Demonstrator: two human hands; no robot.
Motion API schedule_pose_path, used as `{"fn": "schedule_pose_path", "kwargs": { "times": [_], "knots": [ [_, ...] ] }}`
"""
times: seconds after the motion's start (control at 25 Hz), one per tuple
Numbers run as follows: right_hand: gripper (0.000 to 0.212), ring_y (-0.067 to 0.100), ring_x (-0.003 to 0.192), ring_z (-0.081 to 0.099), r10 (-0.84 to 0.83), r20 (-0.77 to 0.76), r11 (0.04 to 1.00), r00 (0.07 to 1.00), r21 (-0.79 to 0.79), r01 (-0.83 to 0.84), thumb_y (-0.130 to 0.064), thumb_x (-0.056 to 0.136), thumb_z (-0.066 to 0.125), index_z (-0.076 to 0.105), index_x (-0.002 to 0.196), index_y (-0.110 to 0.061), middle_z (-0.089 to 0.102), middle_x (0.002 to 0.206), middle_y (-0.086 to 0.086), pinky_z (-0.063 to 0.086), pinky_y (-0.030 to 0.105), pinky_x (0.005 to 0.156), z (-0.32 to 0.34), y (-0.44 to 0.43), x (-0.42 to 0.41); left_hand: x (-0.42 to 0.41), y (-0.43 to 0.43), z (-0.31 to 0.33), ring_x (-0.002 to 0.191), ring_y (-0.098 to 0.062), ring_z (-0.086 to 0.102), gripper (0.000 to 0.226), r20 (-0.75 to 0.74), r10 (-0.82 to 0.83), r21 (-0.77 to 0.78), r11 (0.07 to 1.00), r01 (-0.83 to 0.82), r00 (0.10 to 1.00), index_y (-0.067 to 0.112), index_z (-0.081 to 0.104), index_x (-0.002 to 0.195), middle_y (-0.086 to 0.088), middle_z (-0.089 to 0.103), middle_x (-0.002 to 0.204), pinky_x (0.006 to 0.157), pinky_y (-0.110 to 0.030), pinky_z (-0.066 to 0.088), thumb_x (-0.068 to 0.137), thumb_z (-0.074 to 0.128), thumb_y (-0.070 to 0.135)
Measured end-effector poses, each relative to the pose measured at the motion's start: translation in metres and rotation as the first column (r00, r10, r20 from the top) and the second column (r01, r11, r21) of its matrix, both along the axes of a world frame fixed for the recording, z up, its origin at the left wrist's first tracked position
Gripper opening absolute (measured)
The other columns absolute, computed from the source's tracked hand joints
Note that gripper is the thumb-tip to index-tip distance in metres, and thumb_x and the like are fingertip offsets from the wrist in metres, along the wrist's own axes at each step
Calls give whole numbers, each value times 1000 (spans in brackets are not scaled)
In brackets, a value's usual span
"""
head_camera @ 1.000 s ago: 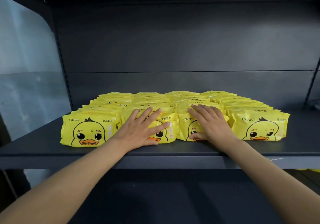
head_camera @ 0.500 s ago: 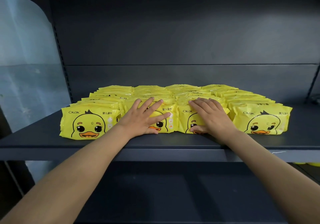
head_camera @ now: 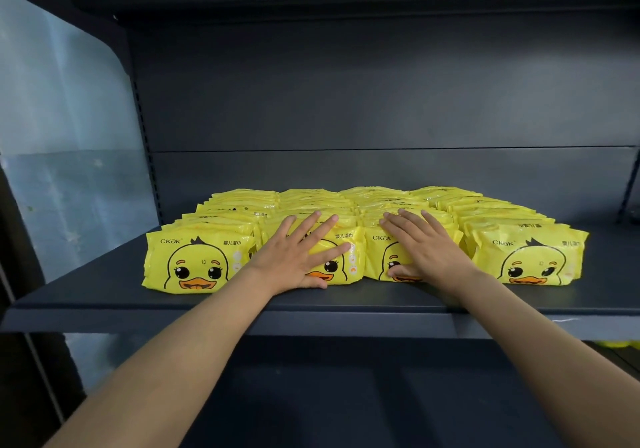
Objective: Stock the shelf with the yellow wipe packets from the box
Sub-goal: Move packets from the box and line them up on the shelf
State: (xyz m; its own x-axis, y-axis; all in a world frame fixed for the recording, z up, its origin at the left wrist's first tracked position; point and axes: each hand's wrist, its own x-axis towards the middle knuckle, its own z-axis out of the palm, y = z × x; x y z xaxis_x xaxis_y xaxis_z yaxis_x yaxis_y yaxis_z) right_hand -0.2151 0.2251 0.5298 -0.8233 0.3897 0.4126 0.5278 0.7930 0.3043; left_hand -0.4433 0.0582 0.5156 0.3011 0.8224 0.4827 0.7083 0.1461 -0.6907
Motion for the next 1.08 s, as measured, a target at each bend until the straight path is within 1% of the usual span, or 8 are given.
{"fn": "schedule_pose_path", "kwargs": {
  "times": [0.12,0.24,0.32,0.44,0.64,0.76,0.92,1.08],
  "knots": [
    [82,25,132,45,47,-54,998,997,35,-46,-74,81,20,38,138,-19,48,141,4,19,47,114,0,-7,9,4,-20,10,136,-33,34,69,-1,12,22,1000,-12,1000,30,14,147,-14,19,152,101,-53,37,86,14,63],
    [71,23,139,31,91,-216,994,972,-44,-102,-59,86,46,37,143,-17,38,148,4,15,44,116,9,-26,13,3,-51,20,131,-31,42,55,-9,68,58,996,-67,998,23,35,137,-13,40,145,100,-51,39,90,23,50],
    [61,22,137,32,144,-302,975,942,-122,-188,-44,89,56,40,140,-14,40,145,6,21,36,114,17,-39,12,1,-75,26,124,-30,50,42,-9,74,55,996,-74,997,19,51,122,-12,53,133,95,-46,45,90,37,40],
    [46,21,129,39,222,-336,949,915,-142,-282,-34,92,55,51,132,-11,51,134,6,32,27,104,27,-65,-2,-4,-119,32,105,-30,61,25,86,98,94,990,-106,991,14,67,97,-11,64,111,78,-39,54,75,70,26],
    [41,23,121,43,239,-263,931,935,-210,-297,-33,94,50,53,126,-8,54,124,9,39,30,97,33,-126,-51,-20,-184,36,85,-28,64,24,307,195,126,962,-242,932,9,67,98,-8,65,94,64,-39,57,76,72,18],
    [43,24,125,39,278,-221,931,935,-177,-319,-34,95,48,50,129,-8,50,129,10,39,32,101,33,-164,-94,-47,-198,32,87,-29,66,35,280,182,179,955,-237,942,7,66,100,-9,66,97,66,-39,57,72,77,26],
    [63,23,136,28,316,-185,942,931,-55,-331,-48,92,48,36,139,-8,36,145,10,27,29,110,28,-195,-156,-101,-186,25,106,-29,63,75,188,116,197,968,-153,975,2,56,120,-15,62,119,85,-41,52,69,57,57],
    [93,24,143,17,285,-63,954,957,-81,-289,-60,82,53,18,147,-4,21,154,13,15,31,117,18,-195,-191,-140,-156,9,125,-30,49,98,116,65,88,993,-75,991,-2,31,136,-19,48,137,103,-43,37,73,31,74]
  ]
}}
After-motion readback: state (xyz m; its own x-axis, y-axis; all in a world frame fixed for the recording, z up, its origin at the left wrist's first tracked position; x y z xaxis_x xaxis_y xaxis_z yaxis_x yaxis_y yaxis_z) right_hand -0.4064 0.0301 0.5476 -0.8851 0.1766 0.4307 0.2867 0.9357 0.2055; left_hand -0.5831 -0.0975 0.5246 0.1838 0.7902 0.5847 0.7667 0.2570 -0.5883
